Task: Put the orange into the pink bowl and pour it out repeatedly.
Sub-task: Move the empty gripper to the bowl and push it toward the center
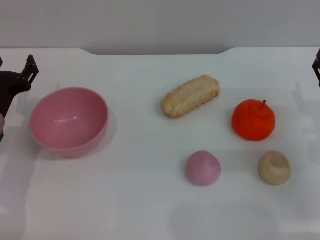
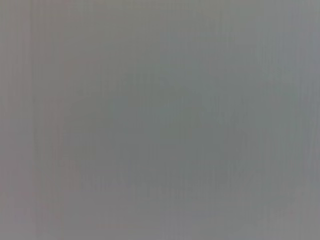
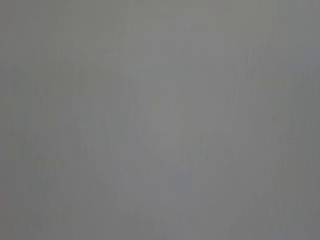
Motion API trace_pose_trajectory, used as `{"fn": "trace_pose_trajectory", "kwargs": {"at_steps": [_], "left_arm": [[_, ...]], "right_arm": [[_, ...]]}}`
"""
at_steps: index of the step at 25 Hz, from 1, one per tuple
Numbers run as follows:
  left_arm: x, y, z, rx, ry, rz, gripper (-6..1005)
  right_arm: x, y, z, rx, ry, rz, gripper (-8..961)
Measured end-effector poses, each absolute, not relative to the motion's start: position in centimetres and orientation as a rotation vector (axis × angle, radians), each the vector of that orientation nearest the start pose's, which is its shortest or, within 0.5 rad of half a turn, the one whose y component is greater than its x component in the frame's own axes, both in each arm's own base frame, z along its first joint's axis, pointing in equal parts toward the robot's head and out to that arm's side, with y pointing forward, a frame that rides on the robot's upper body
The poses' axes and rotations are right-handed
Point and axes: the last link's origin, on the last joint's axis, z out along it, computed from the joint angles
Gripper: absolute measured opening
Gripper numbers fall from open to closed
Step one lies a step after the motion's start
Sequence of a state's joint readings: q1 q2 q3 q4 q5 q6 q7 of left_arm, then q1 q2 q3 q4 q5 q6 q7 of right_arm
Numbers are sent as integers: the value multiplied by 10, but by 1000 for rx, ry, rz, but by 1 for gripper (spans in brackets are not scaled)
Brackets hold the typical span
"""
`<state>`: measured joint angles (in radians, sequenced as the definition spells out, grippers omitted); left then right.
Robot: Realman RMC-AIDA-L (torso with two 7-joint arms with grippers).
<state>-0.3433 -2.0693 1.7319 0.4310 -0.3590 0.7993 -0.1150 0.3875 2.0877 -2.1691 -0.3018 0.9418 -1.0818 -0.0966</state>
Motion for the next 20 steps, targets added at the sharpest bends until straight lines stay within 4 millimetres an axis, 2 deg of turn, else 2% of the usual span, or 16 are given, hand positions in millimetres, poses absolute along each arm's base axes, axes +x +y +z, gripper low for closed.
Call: {"fn": "trace_pose_trajectory", "kwargs": {"at_steps": [20], "left_arm": [[-336,357,4,-1550,-647,-570,791]], "right_arm": [[331,334,-8,-1449,538,579,764]]}}
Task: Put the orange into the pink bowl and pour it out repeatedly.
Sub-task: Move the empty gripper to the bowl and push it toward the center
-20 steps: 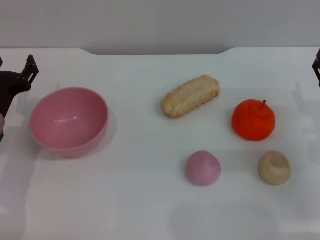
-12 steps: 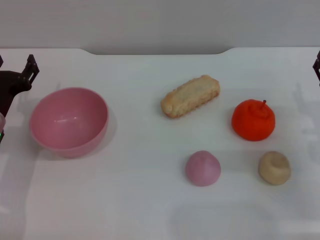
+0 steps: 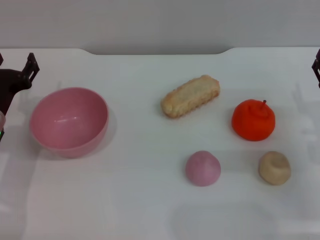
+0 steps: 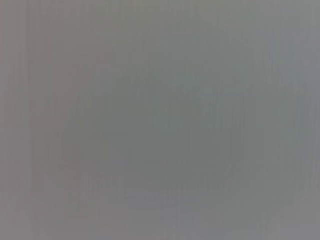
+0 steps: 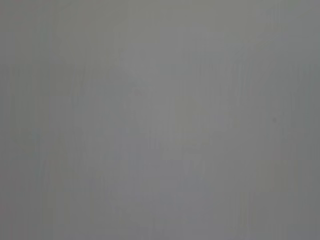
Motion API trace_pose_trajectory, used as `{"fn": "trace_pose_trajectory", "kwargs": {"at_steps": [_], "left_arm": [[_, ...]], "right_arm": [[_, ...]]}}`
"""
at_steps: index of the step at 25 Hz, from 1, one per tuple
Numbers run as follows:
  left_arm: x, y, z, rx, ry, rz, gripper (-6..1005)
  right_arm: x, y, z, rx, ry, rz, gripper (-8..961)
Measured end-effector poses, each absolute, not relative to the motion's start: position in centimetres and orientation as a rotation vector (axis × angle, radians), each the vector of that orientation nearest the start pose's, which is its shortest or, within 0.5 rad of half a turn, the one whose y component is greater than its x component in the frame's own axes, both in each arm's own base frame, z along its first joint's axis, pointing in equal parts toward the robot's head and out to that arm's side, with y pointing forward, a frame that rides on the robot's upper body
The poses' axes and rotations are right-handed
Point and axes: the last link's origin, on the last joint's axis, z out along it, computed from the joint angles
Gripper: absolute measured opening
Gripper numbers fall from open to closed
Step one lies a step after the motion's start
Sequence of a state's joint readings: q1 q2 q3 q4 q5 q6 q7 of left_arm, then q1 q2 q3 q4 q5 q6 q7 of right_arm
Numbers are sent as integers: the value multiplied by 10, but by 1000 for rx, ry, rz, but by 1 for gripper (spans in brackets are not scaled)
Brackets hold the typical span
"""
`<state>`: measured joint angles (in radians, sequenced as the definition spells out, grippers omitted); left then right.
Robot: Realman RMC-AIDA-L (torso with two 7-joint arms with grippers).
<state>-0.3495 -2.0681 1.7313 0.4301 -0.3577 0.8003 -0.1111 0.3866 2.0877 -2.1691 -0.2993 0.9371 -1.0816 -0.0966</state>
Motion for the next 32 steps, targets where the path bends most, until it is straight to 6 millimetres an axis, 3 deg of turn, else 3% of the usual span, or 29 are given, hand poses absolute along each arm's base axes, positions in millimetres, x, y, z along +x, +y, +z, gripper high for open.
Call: {"fn": "trace_pose_trajectory", "kwargs": {"at_steps": [2,8,16,26,32], "left_arm": [[-336,357,4,-1550,-647,-570,790],[-294,378,26,-1572,-587,-618,788],[-263,388,42,-1633,-596,-529,785],[-235,382,64,-1708,-730,-293,782],[-226,373,65,-1765,-784,-159,780]], "right_arm": [[332,334,-8,-1450,538,576,765],[331,336,-9,-1457,544,574,765],[332,338,-9,-1459,550,570,764],[327,342,-8,-1466,537,580,764],[326,345,-8,-1472,538,579,764]]}}
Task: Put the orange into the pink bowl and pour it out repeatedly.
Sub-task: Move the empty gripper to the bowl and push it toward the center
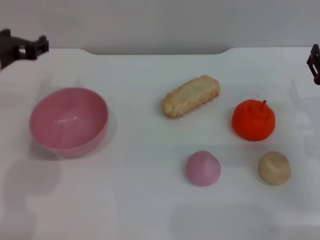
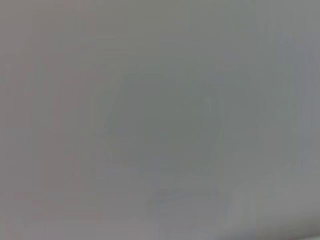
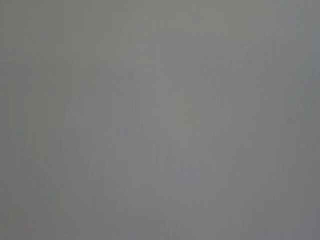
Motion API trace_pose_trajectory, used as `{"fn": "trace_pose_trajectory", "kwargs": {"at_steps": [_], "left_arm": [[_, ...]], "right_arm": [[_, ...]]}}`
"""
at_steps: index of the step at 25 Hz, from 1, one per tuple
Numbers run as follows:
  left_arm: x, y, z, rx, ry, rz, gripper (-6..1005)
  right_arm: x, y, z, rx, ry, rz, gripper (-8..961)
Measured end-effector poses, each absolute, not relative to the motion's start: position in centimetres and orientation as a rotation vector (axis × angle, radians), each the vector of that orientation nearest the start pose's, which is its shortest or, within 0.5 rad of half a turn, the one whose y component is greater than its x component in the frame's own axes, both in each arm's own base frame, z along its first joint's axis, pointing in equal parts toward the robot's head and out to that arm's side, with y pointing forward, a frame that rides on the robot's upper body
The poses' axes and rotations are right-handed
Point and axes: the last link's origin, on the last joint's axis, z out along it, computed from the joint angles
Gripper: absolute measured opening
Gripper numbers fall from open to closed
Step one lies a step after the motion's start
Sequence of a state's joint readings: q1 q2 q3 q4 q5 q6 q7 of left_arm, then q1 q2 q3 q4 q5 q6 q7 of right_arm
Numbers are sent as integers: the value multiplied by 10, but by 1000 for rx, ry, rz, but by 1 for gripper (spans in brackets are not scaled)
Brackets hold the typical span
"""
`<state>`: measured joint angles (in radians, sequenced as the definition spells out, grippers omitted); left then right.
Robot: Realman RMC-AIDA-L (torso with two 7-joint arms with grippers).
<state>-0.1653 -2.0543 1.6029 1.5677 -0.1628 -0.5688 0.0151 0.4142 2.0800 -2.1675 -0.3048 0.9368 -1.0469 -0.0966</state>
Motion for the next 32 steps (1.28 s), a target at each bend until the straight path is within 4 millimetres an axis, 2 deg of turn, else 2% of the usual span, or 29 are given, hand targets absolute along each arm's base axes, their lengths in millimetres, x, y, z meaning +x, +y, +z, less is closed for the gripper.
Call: {"fn": "trace_pose_trajectory", "kwargs": {"at_steps": [5,11,17,22,32], "left_arm": [[-225,365,59,-1806,-835,-78,778],[-238,351,45,-1848,-997,-4,776],[-250,342,38,-1858,-1064,48,774],[-255,341,34,-1856,-1084,63,772],[-254,346,20,-1891,-1082,84,768]], "right_arm": [[326,346,-8,-1467,546,576,764],[326,347,-7,-1465,545,578,764],[326,347,-7,-1465,545,578,764],[325,349,-7,-1466,543,580,765],[326,349,-7,-1468,545,575,765]]}}
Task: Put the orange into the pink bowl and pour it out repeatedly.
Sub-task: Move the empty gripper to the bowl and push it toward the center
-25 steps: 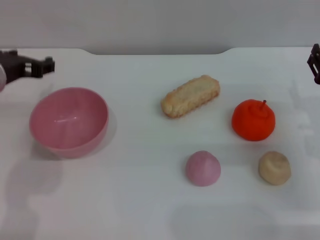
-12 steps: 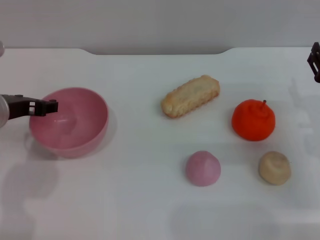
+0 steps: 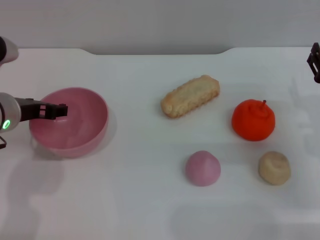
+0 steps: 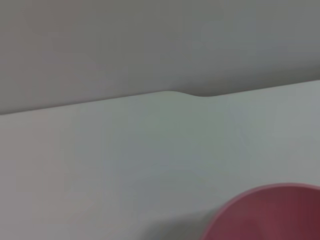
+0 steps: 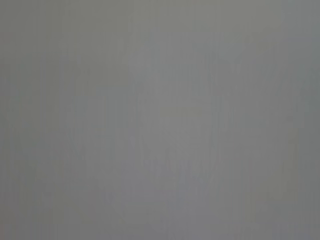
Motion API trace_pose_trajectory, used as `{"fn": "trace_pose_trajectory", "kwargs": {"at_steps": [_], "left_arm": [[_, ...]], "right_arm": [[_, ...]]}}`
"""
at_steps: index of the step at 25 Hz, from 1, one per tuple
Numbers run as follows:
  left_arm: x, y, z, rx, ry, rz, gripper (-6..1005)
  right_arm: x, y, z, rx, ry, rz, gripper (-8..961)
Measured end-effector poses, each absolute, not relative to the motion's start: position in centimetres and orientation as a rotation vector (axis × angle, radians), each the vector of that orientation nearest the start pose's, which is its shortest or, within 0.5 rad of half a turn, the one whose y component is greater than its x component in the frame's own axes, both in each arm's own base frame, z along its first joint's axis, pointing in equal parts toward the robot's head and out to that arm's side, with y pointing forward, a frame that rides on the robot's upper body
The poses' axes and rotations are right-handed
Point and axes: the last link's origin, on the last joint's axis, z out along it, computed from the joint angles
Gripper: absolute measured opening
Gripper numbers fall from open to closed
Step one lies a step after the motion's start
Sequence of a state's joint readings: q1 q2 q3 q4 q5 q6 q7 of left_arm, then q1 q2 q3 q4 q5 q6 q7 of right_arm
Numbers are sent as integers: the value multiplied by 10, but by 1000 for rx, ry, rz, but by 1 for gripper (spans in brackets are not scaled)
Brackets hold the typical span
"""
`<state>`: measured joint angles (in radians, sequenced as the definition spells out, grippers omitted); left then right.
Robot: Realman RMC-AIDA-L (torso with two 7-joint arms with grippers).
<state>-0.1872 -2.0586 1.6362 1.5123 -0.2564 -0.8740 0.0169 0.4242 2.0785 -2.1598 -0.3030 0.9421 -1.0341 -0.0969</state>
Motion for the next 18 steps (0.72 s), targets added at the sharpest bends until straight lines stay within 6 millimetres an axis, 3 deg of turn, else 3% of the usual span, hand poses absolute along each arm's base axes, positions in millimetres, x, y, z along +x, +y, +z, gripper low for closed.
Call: {"fn": "trace_pose_trajectory", "kwargs": {"at_steps": [18], "left_arm": [[-260,347,16,-1893,-1093,123,762]], "right_arm": [[324,351,-6,-1470,541,577,765]]}}
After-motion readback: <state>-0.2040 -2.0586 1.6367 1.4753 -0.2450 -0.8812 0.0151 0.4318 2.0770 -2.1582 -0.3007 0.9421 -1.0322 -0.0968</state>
